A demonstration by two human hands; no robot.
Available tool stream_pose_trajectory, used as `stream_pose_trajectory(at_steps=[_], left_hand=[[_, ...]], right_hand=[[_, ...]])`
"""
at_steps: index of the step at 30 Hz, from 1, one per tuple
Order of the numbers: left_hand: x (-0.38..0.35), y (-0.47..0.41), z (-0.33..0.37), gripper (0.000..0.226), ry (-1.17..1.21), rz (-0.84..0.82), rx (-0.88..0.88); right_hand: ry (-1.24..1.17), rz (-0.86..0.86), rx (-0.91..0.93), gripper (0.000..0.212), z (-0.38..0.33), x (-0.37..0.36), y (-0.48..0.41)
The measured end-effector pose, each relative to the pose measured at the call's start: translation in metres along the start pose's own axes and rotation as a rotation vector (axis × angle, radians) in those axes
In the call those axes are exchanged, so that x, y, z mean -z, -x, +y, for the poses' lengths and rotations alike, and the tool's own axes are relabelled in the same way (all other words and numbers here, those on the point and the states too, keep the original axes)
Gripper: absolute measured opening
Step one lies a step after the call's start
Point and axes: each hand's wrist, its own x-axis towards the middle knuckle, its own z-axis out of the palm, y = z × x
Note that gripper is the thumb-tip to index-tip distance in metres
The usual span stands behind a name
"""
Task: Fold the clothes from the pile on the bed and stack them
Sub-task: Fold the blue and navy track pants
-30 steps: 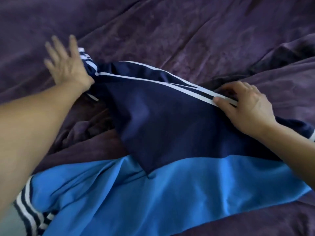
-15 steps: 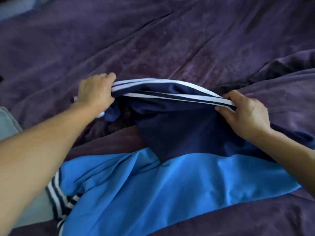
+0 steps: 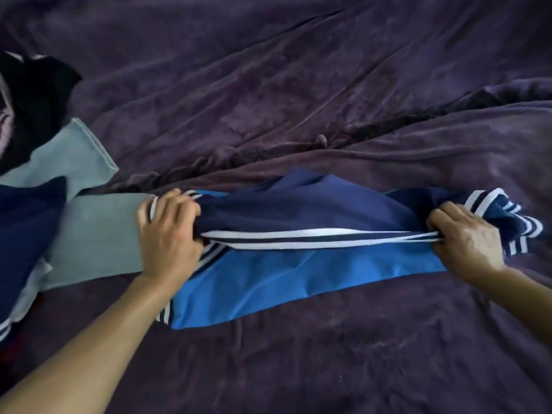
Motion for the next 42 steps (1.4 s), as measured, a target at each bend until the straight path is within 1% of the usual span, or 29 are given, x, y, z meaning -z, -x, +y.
stream_pose_trajectory(at_steps=[3, 5, 6, 7, 8, 9, 10, 11, 12, 14, 16, 17, 18, 19, 20, 21, 24, 27, 29, 30, 31, 33, 34, 35, 36, 37, 39, 40, 42], left_hand=[[0.014, 0.002, -0.008, 0.038, 0.036, 0.114, 0.059], [0.022, 0.009, -0.003, 0.039, 0.000, 0.147, -0.018], [0.021, 0.017, 0.002, 0.039, -0.021, 0.107, -0.077], [0.015, 0.030, 0.008, 0.039, -0.051, 0.006, -0.147], [0.006, 0.044, 0.016, 0.043, -0.104, -0.180, -0.225], [-0.004, 0.059, 0.025, 0.048, -0.148, -0.429, -0.282], [-0.015, 0.073, 0.032, 0.051, -0.164, -0.601, -0.295], [-0.023, 0.083, 0.039, 0.048, -0.154, -0.668, -0.288], [-0.024, 0.084, 0.046, 0.044, -0.107, -0.668, -0.261], [-0.027, 0.075, 0.055, 0.041, 0.055, -0.442, -0.139], [-0.030, 0.064, 0.048, 0.042, 0.169, -0.203, 0.168], [-0.032, 0.060, 0.040, 0.043, 0.255, -0.156, 0.370], [-0.036, 0.056, 0.030, 0.043, 0.396, -0.184, 0.579], [-0.042, 0.056, 0.021, 0.048, 0.540, -0.272, 0.752], [-0.047, 0.058, 0.014, 0.056, 0.627, -0.366, 0.855], [-0.051, 0.061, 0.010, 0.066, 0.610, -0.455, 0.836], [-0.049, 0.061, 0.021, 0.081, 0.352, -0.572, 0.541], [-0.049, 0.064, 0.044, 0.065, 0.172, -0.646, 0.306], [-0.052, 0.069, 0.056, 0.049, 0.204, -0.636, 0.220], [-0.050, 0.070, 0.060, 0.044, 0.299, -0.570, 0.228], [-0.045, 0.070, 0.063, 0.042, 0.438, -0.459, 0.304], [-0.027, 0.075, 0.061, 0.033, 0.674, -0.095, 0.559], [-0.018, 0.081, 0.056, 0.028, 0.699, 0.073, 0.681], [-0.012, 0.092, 0.049, 0.024, 0.682, 0.152, 0.780], [-0.014, 0.107, 0.039, 0.024, 0.669, 0.146, 0.862], [-0.018, 0.123, 0.032, 0.025, 0.681, 0.065, 0.954], [-0.028, 0.147, 0.024, 0.036, 0.819, -0.147, 1.186], [-0.030, 0.151, 0.023, 0.038, 0.918, -0.196, 1.289], [-0.033, 0.144, 0.024, 0.026, 1.104, -0.182, 1.389]], right_hand=[[0.005, 0.054, -0.034, 0.018, -0.007, -0.002, -0.006], [0.039, 0.039, -0.077, 0.012, -0.008, -0.005, -0.009], [0.064, 0.001, -0.113, 0.011, -0.007, -0.007, -0.008], [0.095, -0.075, -0.151, 0.015, -0.006, -0.010, -0.006], [0.141, -0.204, -0.175, 0.022, -0.006, -0.013, -0.002], [0.190, -0.380, -0.178, 0.031, -0.007, -0.015, 0.002], [0.221, -0.541, -0.166, 0.039, -0.009, -0.016, 0.006], [0.227, -0.647, -0.160, 0.046, -0.012, -0.017, 0.010], [0.190, -0.660, -0.157, 0.050, -0.014, -0.017, 0.013], [0.073, -0.483, -0.118, 0.046, -0.019, -0.016, 0.017], [0.017, -0.278, -0.105, 0.039, -0.020, -0.019, 0.021], [0.004, -0.234, -0.121, 0.038, -0.019, -0.021, 0.022], [-0.010, -0.263, -0.166, 0.040, -0.016, -0.025, 0.023], [-0.036, -0.339, -0.235, 0.045, -0.013, -0.028, 0.024], [-0.068, -0.416, -0.309, 0.050, -0.009, -0.033, 0.025], [-0.091, -0.480, -0.360, 0.055, -0.005, -0.037, 0.027], [-0.092, -0.580, -0.390, 0.063, -0.001, -0.045, 0.028], [-0.067, -0.618, -0.402, 0.066, -0.004, -0.048, 0.023], [-0.056, -0.645, -0.412, 0.067, -0.003, -0.048, 0.017], [-0.057, -0.656, -0.417, 0.067, -0.001, -0.048, 0.014], [-0.058, -0.664, -0.415, 0.067, 0.001, -0.048, 0.012], [-0.062, -0.671, -0.407, 0.067, 0.004, -0.050, 0.010], [-0.065, -0.665, -0.408, 0.067, 0.004, -0.051, 0.009], [-0.065, -0.654, -0.408, 0.067, 0.004, -0.052, 0.010], [-0.062, -0.646, -0.409, 0.067, 0.002, -0.053, 0.011], [-0.058, -0.640, -0.409, 0.067, 0.000, -0.054, 0.011], [-0.047, -0.636, -0.414, 0.067, -0.003, -0.056, 0.012], [-0.039, -0.637, -0.417, 0.066, -0.004, -0.057, 0.012], [-0.025, -0.634, -0.414, 0.067, -0.004, -0.059, 0.012]])
